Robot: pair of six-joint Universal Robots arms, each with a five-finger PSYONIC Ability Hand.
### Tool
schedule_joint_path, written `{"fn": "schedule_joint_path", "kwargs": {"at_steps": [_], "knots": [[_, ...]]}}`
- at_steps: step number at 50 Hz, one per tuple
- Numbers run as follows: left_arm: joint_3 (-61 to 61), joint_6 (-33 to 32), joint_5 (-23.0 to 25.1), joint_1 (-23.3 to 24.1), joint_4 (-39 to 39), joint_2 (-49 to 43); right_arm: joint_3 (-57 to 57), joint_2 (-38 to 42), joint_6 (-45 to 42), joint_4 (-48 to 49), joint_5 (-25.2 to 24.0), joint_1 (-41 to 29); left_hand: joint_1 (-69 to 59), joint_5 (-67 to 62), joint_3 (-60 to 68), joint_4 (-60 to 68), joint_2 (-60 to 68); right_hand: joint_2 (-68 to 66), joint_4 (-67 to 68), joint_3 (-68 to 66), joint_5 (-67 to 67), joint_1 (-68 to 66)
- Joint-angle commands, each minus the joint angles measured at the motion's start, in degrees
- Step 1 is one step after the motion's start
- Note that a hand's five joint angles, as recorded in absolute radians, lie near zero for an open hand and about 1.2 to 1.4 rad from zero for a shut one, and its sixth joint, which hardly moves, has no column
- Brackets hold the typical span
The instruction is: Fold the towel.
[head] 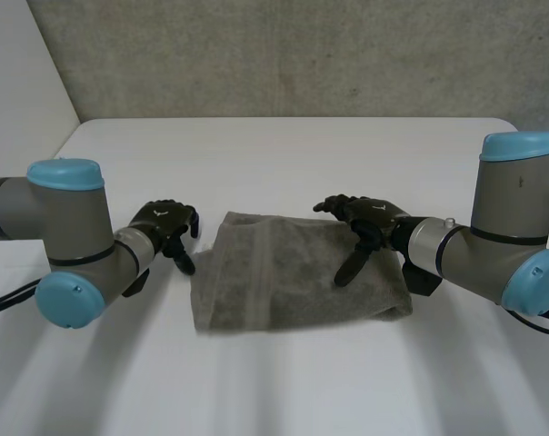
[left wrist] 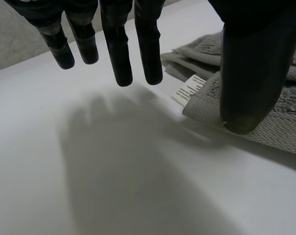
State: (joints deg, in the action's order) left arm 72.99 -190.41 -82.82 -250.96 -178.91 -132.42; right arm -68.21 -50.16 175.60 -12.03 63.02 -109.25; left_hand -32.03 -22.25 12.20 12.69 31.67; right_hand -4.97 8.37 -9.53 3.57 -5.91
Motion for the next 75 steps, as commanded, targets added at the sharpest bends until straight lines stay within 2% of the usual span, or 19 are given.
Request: {"fn": "schedule_joint_path", "kwargs": {"at_steps": [1,45,46,47,48,49,50,51,52,75], "knots": [[-0.05,0.04,0.2,0.04,0.22,-0.2,0.0,0.06,0.0,0.08,0.0,0.0,-0.89,-0.68,-2.2,-2.69,1.25,2.79,1.63,-0.47,-3.57,3.73],[0.66,-0.05,0.91,1.53,2.51,-0.29,-0.26,0.85,-2.2,0.08,0.09,0.09,-7.62,-7.4,-2.2,-2.69,7.98,3.29,1.63,-0.47,-3.57,4.23],[0.57,-0.05,0.91,1.62,2.6,-0.29,-0.26,0.85,-2.2,0.08,0.09,0.09,-9.29,-9.07,-2.2,-2.69,9.65,3.46,1.63,-0.47,-3.57,4.4],[0.57,-0.05,0.91,1.62,2.6,-0.21,-0.26,0.77,-2.2,0.08,0.09,0.09,-16.46,-16.25,-2.2,-2.69,16.83,3.46,1.63,-0.47,-3.57,4.4],[0.57,-0.05,0.91,1.62,2.6,-0.2,-0.26,0.76,-2.2,0.08,0.09,0.09,-16.54,-16.32,-2.2,-2.69,16.9,3.46,1.63,-0.47,-3.57,4.4],[0.57,-0.05,0.91,1.62,2.6,-0.12,-0.26,0.85,-2.2,0.08,0.09,0.09,-30.19,-29.97,-2.2,-2.69,30.55,3.46,1.63,-0.47,-3.57,4.4],[0.57,-0.05,0.91,1.62,2.6,-0.12,-0.26,0.85,-2.2,0.08,0.0,0.09,-30.33,-30.11,-2.2,-2.69,30.69,3.46,1.63,-0.47,-3.57,4.4],[0.57,-0.05,0.82,1.71,2.51,-0.03,-0.26,0.85,-2.2,0.08,0.0,0.09,-45.65,-45.43,-2.2,-2.69,46.01,3.46,1.63,-0.47,-3.57,4.4],[0.48,-0.05,0.73,1.79,2.51,0.14,-0.26,0.85,-2.2,0.08,0.09,0.09,-47.95,-47.73,-2.2,-2.69,48.31,3.46,1.63,-0.47,-3.57,4.4],[1.27,-0.05,0.91,3.46,-0.48,0.67,-0.61,0.76,-2.28,0.08,0.0,0.35,-47.97,-47.75,-2.2,-2.69,48.33,3.46,1.63,-0.47,-3.57,4.4]]}}
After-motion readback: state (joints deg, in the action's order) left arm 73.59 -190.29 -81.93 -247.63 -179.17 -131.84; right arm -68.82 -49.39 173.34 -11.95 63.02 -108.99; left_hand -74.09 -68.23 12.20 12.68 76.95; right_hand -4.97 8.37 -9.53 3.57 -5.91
